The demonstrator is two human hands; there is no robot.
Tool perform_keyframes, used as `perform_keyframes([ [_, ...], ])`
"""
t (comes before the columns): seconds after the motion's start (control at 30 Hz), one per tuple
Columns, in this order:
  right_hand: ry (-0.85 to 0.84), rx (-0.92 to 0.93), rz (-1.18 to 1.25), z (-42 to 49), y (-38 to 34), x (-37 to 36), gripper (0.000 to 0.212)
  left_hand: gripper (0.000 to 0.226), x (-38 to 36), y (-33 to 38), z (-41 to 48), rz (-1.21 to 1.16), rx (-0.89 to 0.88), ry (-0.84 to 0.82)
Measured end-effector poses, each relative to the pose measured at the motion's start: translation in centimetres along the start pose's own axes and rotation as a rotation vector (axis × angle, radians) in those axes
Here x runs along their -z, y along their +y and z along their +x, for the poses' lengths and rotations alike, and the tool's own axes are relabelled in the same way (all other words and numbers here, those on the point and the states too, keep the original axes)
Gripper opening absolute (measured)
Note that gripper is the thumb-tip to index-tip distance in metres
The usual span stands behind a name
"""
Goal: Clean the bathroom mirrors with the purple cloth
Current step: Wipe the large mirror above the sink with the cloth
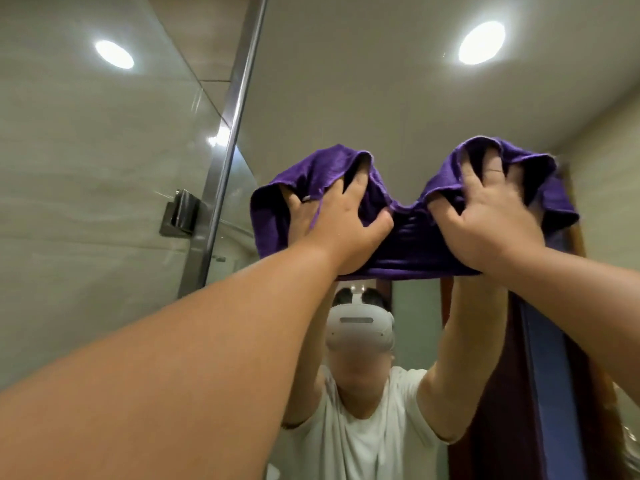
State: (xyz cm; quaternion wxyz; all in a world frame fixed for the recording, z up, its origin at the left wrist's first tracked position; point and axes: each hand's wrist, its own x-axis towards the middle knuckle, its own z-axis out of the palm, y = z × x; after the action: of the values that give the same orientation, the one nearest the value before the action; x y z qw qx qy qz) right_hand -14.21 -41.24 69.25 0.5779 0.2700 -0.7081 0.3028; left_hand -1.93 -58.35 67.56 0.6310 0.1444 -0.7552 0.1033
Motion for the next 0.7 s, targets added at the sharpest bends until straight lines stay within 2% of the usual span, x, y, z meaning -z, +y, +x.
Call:
perform_keyframes([
  [0.17,-0.032,0.171,-0.006,-0.6,-7.5,-2.0,0.085,0.086,1.1,-5.9,-0.4,0.072,0.097,0.022],
  [0.27,-0.054,0.209,-0.009,-1.1,-10.2,-2.7,0.086,0.086,2.1,-9.1,-1.5,0.062,0.131,-0.003],
  [0.4,-0.047,0.148,0.011,-2.4,-10.4,-2.6,0.085,0.084,2.1,-9.3,-2.9,0.073,0.120,-0.008],
  [0.53,-0.030,0.004,0.091,-5.4,-9.9,-2.9,0.086,0.085,1.8,-9.5,-5.0,0.000,0.151,-0.039],
  [0.7,-0.023,-0.083,0.063,-11.1,-7.9,-3.1,0.087,0.091,1.4,-8.8,-8.7,0.055,0.157,-0.016],
])
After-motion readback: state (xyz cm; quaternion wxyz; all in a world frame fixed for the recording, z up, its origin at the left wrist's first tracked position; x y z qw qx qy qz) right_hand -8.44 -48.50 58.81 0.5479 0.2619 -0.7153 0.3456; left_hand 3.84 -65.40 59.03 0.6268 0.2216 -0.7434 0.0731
